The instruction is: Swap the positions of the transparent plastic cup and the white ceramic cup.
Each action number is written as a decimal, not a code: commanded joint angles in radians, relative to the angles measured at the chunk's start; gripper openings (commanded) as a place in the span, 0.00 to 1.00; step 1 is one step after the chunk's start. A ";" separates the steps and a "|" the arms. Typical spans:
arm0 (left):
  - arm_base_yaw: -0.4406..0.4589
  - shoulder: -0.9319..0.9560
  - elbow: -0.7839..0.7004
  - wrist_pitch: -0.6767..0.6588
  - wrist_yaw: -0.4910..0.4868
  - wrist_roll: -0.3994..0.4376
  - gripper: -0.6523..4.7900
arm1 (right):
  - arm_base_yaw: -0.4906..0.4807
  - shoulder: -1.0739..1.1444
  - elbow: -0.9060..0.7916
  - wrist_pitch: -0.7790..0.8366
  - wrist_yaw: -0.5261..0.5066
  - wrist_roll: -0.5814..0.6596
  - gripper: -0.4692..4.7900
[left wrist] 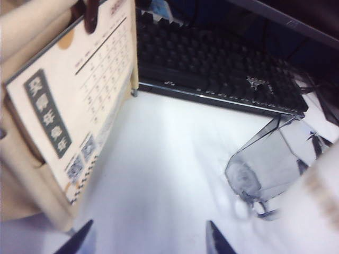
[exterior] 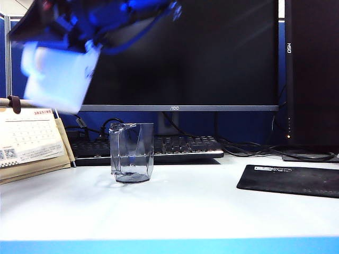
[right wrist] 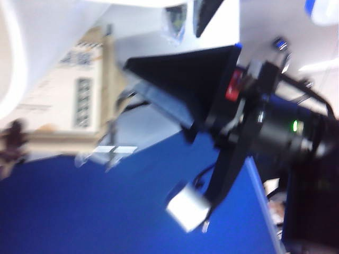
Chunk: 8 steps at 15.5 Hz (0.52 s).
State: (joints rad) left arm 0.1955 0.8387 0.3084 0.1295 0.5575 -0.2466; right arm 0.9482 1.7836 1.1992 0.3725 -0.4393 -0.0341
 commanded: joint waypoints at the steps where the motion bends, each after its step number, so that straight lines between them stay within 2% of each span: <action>1: 0.001 -0.003 0.005 -0.019 0.004 0.028 0.61 | 0.002 0.034 0.015 0.058 -0.012 -0.008 0.08; 4: 0.001 -0.003 0.005 -0.039 0.004 0.037 0.61 | 0.000 0.080 0.020 0.082 -0.061 -0.008 0.08; 8: 0.001 -0.003 0.005 -0.044 0.004 0.038 0.61 | 0.000 0.145 0.052 0.110 -0.061 -0.011 0.08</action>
State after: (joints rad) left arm 0.1955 0.8379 0.3088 0.0845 0.5571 -0.2138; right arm 0.9470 1.9301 1.2289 0.4076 -0.4938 -0.0349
